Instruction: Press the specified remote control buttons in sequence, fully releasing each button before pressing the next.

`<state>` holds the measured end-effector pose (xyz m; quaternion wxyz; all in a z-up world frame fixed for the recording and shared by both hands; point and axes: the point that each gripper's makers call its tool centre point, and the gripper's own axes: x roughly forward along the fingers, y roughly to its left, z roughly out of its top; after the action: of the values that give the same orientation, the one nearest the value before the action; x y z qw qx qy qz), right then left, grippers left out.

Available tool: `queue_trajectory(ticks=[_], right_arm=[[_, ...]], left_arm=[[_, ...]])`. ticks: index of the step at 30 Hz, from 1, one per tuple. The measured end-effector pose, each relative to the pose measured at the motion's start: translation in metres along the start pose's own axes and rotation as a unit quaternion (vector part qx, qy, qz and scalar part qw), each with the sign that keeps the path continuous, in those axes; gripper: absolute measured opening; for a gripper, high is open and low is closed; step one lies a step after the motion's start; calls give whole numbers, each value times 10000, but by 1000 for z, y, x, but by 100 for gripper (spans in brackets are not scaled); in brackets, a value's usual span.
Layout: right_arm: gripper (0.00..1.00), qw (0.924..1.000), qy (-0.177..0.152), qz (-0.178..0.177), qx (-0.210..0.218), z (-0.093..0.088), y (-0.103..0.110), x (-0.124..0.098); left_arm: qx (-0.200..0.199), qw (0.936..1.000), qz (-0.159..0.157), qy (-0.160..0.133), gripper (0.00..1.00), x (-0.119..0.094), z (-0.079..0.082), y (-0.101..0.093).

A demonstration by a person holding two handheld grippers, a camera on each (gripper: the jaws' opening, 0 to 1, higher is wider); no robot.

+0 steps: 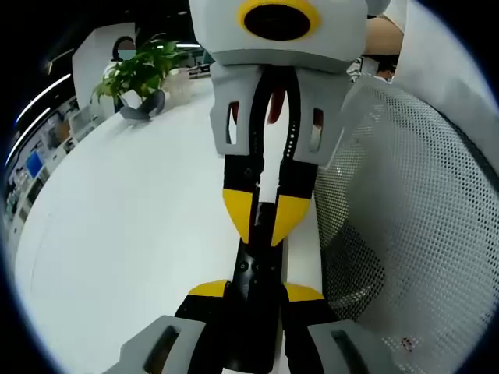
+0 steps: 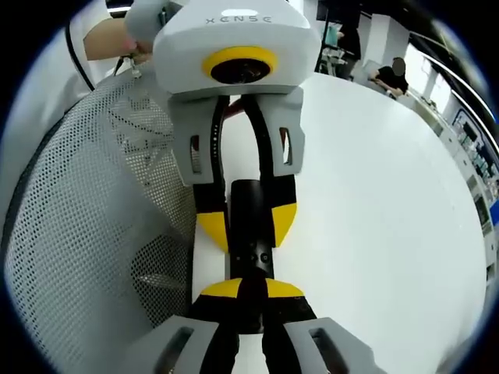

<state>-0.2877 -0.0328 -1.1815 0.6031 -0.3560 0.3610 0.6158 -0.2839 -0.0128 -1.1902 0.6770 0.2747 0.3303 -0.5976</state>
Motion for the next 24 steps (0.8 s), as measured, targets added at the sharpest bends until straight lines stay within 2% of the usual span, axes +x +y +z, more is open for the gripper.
queue_trajectory(ticks=[5,9,11,12,14,17,20,22,24], right_arm=[[7,9999,40,-13,96,-2,-1,0],[7,9993,337,7,-183,-2,1,3],[7,9992,387,33,65,-2,0,3],[7,9990,423,65,-162,-2,0,3],[7,9989,441,83,-160,-2,0,3],[7,9997,169,117,162,-2,-1,1],[7,9997,-25,-61,215,-2,-1,0],[7,9987,-138,-135,466,-2,-2,0],[7,9987,-181,-174,451,-2,-2,-1]], left_arm=[[-5,10000,-11,-12,25,0,0,0],[22,10000,-32,33,25,0,0,0],[23,10000,-30,51,25,1,0,0],[22,10000,-25,50,25,1,-1,0],[19,10000,-24,37,25,1,-1,0],[53,10000,-50,57,25,0,0,1],[66,9999,-62,115,25,0,0,1],[80,9998,-52,148,25,0,0,1],[59,9999,-44,150,25,0,0,1]])
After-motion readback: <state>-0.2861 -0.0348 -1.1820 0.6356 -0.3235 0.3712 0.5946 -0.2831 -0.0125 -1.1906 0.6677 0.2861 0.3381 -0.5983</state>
